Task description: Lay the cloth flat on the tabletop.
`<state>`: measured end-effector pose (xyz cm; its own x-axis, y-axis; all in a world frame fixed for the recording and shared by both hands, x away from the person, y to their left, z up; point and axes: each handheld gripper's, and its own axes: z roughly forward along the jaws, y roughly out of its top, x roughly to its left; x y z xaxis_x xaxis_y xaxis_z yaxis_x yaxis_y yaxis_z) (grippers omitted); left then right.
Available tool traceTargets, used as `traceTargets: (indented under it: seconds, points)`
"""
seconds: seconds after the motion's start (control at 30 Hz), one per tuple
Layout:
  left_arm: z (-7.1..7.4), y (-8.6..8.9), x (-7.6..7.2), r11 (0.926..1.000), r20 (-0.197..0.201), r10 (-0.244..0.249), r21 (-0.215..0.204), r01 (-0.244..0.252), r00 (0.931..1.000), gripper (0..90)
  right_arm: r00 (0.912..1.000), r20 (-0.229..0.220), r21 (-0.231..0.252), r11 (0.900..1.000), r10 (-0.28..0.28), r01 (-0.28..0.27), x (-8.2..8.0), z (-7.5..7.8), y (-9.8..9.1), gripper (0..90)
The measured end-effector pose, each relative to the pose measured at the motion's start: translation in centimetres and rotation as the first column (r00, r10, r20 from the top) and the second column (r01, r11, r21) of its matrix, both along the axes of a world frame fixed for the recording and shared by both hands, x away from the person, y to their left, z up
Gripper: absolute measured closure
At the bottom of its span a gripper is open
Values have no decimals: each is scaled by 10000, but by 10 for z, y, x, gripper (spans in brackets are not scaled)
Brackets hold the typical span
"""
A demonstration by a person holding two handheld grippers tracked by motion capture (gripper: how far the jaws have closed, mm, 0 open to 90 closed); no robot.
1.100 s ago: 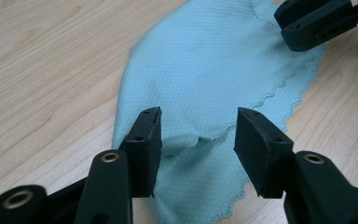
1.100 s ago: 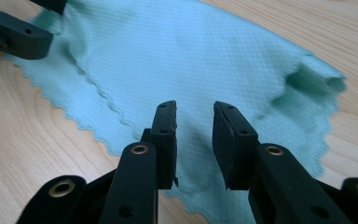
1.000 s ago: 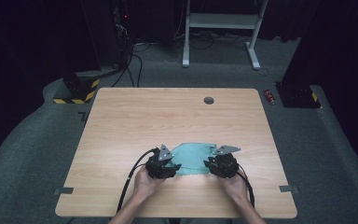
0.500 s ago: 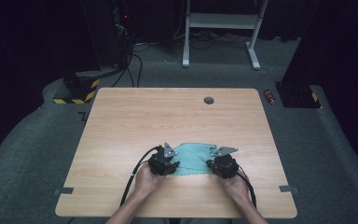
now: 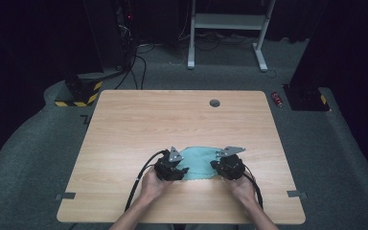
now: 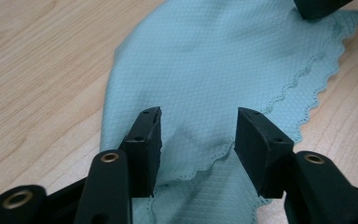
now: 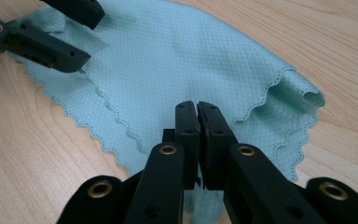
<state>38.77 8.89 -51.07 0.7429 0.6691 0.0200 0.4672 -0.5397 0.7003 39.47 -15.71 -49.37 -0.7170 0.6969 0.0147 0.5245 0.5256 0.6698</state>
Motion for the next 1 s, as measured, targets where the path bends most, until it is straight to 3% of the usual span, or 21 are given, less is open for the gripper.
traceTargets:
  seconds: [0.07,0.23,0.37,0.6,0.77,1.0]
  points:
    - [-1,-1,1,10000,-68,6,76,-6,10000,517,9998,-156,-67,9999,-114,113,1,-3,0,872]
    - [-2,-1,1,9998,-114,-125,166,127,9999,589,10000,-56,-153,9999,24,-25,0,-3,1,900]
    - [-3,-1,2,9998,-114,-125,125,126,9999,594,10000,19,203,9998,-44,44,2,1,0,900]
    - [-3,-3,1,9995,-21,-285,119,285,9996,466,9999,81,586,9982,-107,102,6,13,5,900]
    - [-3,-8,0,9989,19,-459,-99,459,9989,439,9998,207,758,9971,51,-67,13,19,18,900]
    - [0,-20,1,9944,-127,-783,-720,772,9968,430,9995,247,717,9972,171,-189,18,17,33,900]
